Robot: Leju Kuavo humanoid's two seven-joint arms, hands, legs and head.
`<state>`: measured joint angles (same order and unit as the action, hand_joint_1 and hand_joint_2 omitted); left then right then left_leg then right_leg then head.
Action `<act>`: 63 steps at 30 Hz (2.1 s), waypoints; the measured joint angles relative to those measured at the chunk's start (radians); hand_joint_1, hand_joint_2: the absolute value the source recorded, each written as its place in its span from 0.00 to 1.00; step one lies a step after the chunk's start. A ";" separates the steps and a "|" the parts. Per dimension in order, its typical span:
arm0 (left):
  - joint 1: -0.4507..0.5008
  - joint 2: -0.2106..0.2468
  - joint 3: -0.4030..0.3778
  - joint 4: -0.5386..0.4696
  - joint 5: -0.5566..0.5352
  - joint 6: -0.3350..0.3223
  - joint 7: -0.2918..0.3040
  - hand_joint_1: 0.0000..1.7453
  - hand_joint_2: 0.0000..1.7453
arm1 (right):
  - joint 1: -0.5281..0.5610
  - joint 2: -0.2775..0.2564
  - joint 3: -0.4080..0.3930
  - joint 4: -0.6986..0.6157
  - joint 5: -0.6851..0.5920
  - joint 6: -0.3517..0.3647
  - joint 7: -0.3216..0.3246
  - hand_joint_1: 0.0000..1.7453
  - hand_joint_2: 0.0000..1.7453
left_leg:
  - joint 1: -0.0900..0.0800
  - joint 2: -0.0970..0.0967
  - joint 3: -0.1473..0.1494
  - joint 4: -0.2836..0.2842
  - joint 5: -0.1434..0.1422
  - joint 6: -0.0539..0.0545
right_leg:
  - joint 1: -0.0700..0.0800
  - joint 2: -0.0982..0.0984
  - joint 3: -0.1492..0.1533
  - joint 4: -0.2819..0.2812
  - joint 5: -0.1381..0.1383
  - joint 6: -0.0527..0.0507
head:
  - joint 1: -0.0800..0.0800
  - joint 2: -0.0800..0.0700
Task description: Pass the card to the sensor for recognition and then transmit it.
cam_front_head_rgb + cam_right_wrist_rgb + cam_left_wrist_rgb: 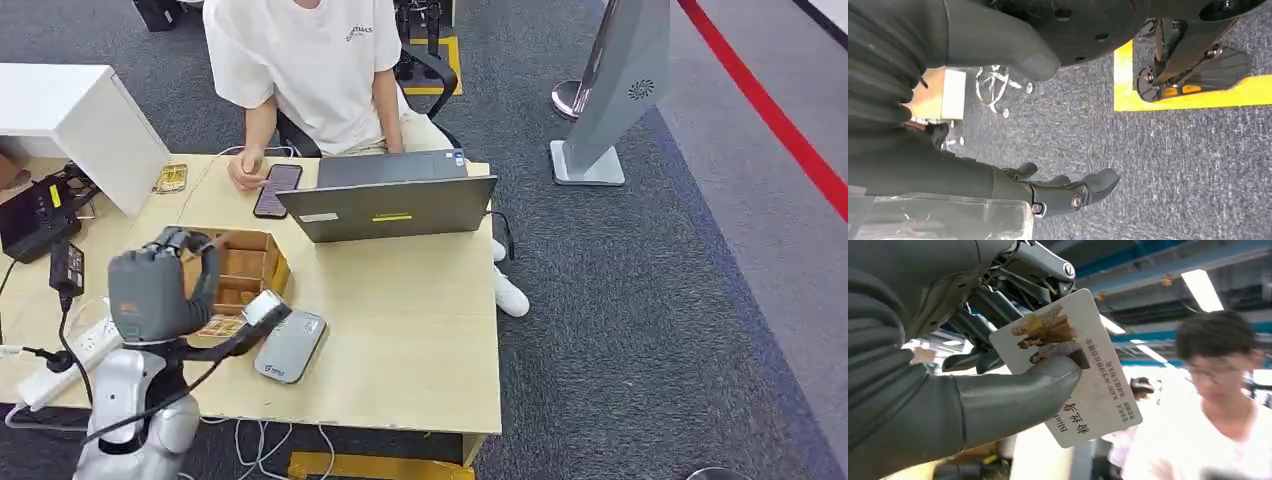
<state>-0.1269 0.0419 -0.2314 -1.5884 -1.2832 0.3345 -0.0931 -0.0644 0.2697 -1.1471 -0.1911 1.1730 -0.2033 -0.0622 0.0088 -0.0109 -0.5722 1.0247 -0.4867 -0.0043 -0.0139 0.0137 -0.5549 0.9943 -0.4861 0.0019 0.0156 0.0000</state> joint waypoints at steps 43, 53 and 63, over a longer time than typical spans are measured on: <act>0.042 -0.101 -0.086 0.224 -0.213 -0.021 0.236 1.00 1.00 | -0.002 0.002 -0.019 0.000 0.010 0.000 0.017 0.00 1.00 | 0.000 -0.001 0.000 0.000 0.000 0.000 | 0.000 -0.001 0.001 0.000 0.000 0.001 | 0.000 0.000; -0.232 0.023 -0.055 0.091 -0.214 -0.148 0.283 1.00 1.00 | 0.000 0.000 -0.011 0.000 0.071 0.000 0.010 0.00 1.00 | 0.001 -0.003 -0.002 0.000 0.003 0.001 | 0.000 -0.005 0.000 0.001 0.001 -0.001 | -0.001 0.000; -0.467 0.120 0.043 0.285 -0.218 -0.188 0.313 1.00 1.00 | 0.001 -0.002 0.011 0.000 0.092 0.000 0.006 0.00 1.00 | 0.001 -0.001 -0.001 0.000 0.005 -0.001 | 0.001 -0.002 0.000 0.002 0.002 -0.001 | -0.002 0.000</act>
<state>-0.5935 0.1621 -0.1881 -1.3039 -1.5007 0.1469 0.2197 -0.0635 0.2678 -1.1360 -0.1911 1.2650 -0.2033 -0.0557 0.0099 -0.0122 -0.5735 1.0247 -0.4821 -0.0053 -0.0132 0.0113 -0.5551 0.9959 -0.4840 0.0006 0.0141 0.0000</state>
